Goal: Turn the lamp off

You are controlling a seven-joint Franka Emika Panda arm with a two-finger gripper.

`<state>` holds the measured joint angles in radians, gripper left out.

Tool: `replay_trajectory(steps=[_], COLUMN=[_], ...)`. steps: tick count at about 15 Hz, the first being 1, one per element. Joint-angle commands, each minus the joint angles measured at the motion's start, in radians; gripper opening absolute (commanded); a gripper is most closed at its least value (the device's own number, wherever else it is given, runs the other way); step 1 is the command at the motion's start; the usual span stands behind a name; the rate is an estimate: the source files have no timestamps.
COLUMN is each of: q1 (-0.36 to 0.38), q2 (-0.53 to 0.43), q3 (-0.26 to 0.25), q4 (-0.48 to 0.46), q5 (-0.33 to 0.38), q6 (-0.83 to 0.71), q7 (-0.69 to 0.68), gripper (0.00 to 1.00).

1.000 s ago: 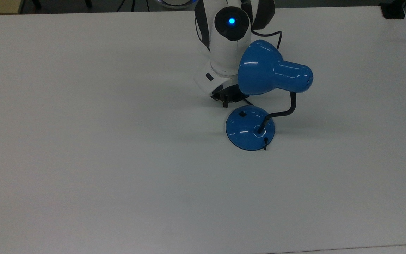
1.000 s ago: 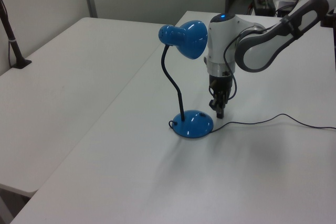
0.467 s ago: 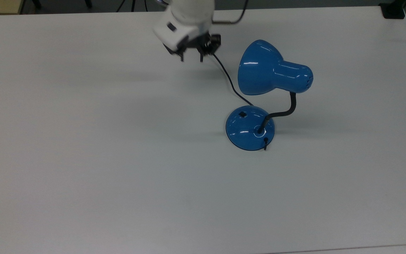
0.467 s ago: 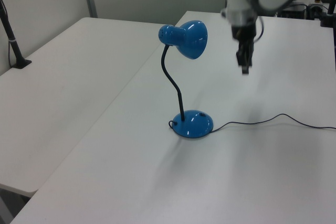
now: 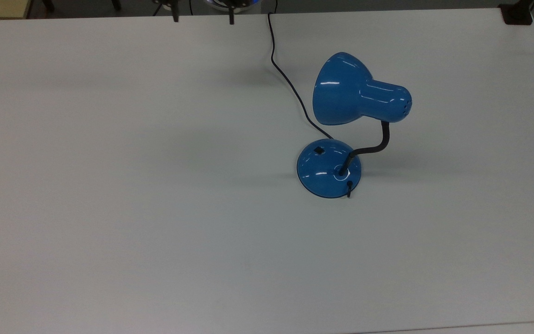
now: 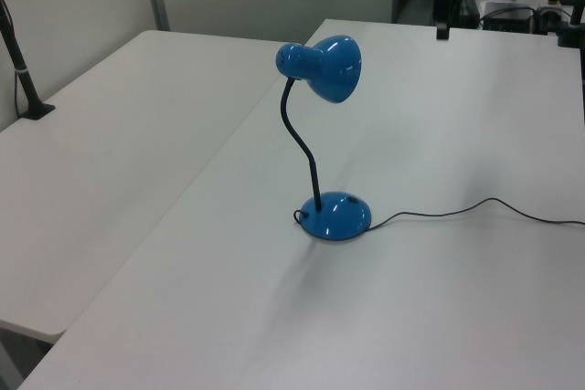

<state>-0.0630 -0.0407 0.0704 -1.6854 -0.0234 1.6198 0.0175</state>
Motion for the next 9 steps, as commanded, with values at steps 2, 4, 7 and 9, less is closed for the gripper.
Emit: replay_trajectory(steps=[2,4,7,9], q1=[0.009,0.009,0.014,0.014], q2=[0.013,0.019,0.019,0.019], q3=[-0.083,-0.086,-0.081,-0.077], q4=[0.062,0.070,0.070,0.069], q5=[0.007,0.003,0.002,0.002], q6=[0.014,0.026,0.025,0.025], q7=[-0.059,-0.061,-0.057,-0.053], gripper=[1.00,1.00,1.00,1.00])
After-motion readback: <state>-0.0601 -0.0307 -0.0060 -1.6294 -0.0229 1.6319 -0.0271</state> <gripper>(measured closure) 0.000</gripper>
